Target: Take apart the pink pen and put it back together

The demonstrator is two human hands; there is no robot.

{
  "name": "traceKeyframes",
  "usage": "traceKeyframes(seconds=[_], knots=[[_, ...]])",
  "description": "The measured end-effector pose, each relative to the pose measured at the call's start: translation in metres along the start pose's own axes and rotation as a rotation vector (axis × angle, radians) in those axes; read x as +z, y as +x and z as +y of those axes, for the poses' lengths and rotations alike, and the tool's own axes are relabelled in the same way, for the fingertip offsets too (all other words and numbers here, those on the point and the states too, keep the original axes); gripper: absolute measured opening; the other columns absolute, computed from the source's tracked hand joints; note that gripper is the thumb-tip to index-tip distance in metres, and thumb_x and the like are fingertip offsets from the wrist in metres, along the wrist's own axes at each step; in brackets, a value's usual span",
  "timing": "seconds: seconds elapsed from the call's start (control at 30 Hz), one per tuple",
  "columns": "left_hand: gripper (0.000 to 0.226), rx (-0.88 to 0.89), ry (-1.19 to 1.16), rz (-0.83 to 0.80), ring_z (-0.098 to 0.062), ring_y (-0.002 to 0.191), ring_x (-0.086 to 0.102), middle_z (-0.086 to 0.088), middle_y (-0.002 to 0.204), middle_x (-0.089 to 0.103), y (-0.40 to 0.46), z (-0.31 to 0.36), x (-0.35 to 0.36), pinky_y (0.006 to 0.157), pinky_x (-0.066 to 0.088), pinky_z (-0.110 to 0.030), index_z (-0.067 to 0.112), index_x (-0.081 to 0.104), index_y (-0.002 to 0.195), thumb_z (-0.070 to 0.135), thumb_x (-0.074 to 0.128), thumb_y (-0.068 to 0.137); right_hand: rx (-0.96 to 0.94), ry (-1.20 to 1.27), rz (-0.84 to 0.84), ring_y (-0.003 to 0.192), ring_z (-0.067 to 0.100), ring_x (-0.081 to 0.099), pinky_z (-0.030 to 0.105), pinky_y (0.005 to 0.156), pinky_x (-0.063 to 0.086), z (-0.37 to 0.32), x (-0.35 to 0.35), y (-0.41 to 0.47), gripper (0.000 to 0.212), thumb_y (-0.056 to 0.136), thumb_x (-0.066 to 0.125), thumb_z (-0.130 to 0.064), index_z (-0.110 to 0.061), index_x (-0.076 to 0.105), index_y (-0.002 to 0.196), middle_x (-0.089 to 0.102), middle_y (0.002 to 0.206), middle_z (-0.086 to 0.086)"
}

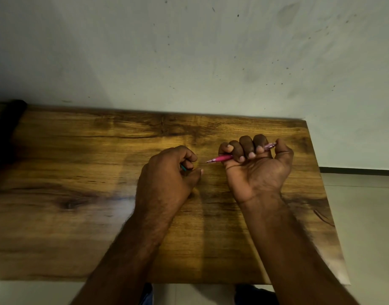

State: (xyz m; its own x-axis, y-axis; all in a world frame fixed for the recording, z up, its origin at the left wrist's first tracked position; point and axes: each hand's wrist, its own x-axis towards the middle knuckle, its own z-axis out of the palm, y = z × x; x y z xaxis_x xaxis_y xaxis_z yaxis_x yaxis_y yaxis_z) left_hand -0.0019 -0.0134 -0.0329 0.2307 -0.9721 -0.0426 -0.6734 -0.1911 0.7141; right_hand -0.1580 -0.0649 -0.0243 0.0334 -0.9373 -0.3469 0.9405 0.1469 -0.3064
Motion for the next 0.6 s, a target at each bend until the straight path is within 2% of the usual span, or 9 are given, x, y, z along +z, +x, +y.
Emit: traceKeyframes(seconds=[0.13, 0.27, 0.4, 0.47, 0.6], knots=[[0.024, 0.003, 0.003, 0.001, 0.006, 0.074, 0.062, 0.022, 0.082, 0.067, 0.0004, -0.0004, 0.0003, 0.065, 0.054, -0.021, 0.038, 0.071, 0.095, 0.038, 0.088, 0.078, 0.007, 0.026, 0.007, 0.054, 0.018, 0.026, 0.033, 0.064, 0.04, 0.0, -0.0006, -0.0001, 0.047, 0.086, 0.041, -0.055, -0.014, 0.043, 0.063, 0.03, 0.057, 0.002], [0.024, 0.006, 0.012, 0.001, 0.007, 0.073, 0.061, 0.022, 0.081, 0.066, 0.0009, -0.0008, -0.0003, 0.063, 0.05, -0.018, 0.039, 0.07, 0.095, 0.038, 0.088, 0.078, -0.006, 0.008, -0.013, 0.052, 0.018, 0.025, 0.032, 0.062, 0.039, 0.0006, 0.0002, -0.0004, 0.042, 0.084, 0.042, -0.049, -0.014, 0.042, 0.06, 0.03, 0.054, 0.001], [0.025, 0.006, 0.011, 0.006, 0.008, 0.073, 0.061, 0.023, 0.08, 0.066, 0.0001, -0.0007, 0.0004, 0.062, 0.051, -0.018, 0.04, 0.07, 0.094, 0.038, 0.088, 0.077, 0.009, 0.027, -0.002, 0.053, 0.017, 0.024, 0.032, 0.062, 0.039, 0.0004, 0.0005, 0.0001, 0.048, 0.087, 0.042, -0.054, -0.014, 0.043, 0.06, 0.03, 0.054, 0.001], [0.025, 0.003, 0.011, 0.006, 0.007, 0.073, 0.061, 0.023, 0.081, 0.066, -0.0001, -0.0005, 0.0008, 0.062, 0.051, -0.018, 0.039, 0.071, 0.095, 0.038, 0.088, 0.077, -0.003, 0.004, 0.002, 0.052, 0.017, 0.024, 0.032, 0.06, 0.039, 0.0009, 0.0007, 0.0, 0.046, 0.085, 0.044, -0.051, -0.014, 0.041, 0.058, 0.029, 0.053, 0.001], [0.025, -0.001, 0.001, 0.003, 0.007, 0.074, 0.062, 0.022, 0.081, 0.066, 0.0003, -0.0009, 0.0008, 0.063, 0.057, -0.025, 0.038, 0.072, 0.096, 0.037, 0.088, 0.077, -0.003, 0.011, 0.009, 0.051, 0.018, 0.025, 0.031, 0.06, 0.04, 0.0002, 0.0007, -0.0006, 0.046, 0.084, 0.044, -0.052, -0.014, 0.041, 0.058, 0.029, 0.053, 0.001]])
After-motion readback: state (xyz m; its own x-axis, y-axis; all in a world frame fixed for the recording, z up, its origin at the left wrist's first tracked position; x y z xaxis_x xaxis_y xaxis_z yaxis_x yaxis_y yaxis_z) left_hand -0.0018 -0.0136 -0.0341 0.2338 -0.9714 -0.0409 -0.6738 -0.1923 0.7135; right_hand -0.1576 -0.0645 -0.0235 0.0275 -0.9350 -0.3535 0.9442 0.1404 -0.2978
